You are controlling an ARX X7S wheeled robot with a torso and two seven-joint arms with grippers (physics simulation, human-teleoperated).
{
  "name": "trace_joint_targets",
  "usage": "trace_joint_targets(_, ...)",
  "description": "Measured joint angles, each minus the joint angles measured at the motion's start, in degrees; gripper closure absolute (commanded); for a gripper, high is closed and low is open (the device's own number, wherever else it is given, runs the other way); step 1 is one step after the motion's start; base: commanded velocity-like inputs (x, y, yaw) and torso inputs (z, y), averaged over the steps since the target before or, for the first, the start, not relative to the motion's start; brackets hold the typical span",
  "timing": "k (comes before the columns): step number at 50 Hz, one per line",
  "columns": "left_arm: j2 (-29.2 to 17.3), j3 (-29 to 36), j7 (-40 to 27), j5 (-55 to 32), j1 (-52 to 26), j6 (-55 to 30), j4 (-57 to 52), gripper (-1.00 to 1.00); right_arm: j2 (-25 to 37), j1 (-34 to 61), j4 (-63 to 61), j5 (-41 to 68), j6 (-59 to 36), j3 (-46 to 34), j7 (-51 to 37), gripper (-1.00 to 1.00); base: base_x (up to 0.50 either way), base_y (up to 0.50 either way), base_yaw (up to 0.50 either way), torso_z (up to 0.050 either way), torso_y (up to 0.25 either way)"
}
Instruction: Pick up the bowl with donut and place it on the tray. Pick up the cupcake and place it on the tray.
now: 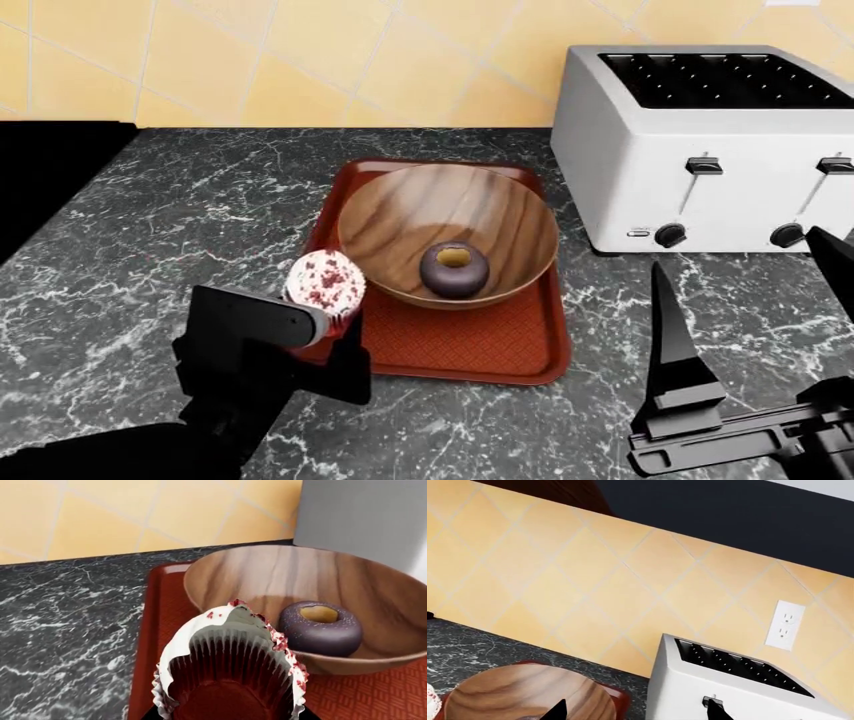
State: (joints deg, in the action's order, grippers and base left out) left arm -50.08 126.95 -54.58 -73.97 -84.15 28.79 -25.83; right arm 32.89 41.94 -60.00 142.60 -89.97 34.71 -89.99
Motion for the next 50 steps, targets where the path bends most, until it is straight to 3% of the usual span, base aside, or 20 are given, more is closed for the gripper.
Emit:
trace_joint_targets(12,-0.3,-0.4,0.1,-0.1,0.3,-0.1,-0.1,1.00,0.0,-0.1,0.0,0.0,0.0,0.0,0.0,-1.00,0.00,0.00,0.00,0.000,0.001)
trace_joint_targets(13,-0.3,-0.4,0.2,-0.2,0.4,-0.1,-0.1,-1.00,0.0,-0.1,0.0,0.0,0.0,0.0,0.0,-1.00,0.00,0.00,0.00,0.000,0.000)
trace_joint_targets(50,-1.8,-2.6,0.8,1.9,-0.3,0.8,-2.0,-1.00,-0.2,-0.1,0.0,0.6,0.0,0.3,0.0,-1.00,0.00,0.00,0.00,0.000,0.000)
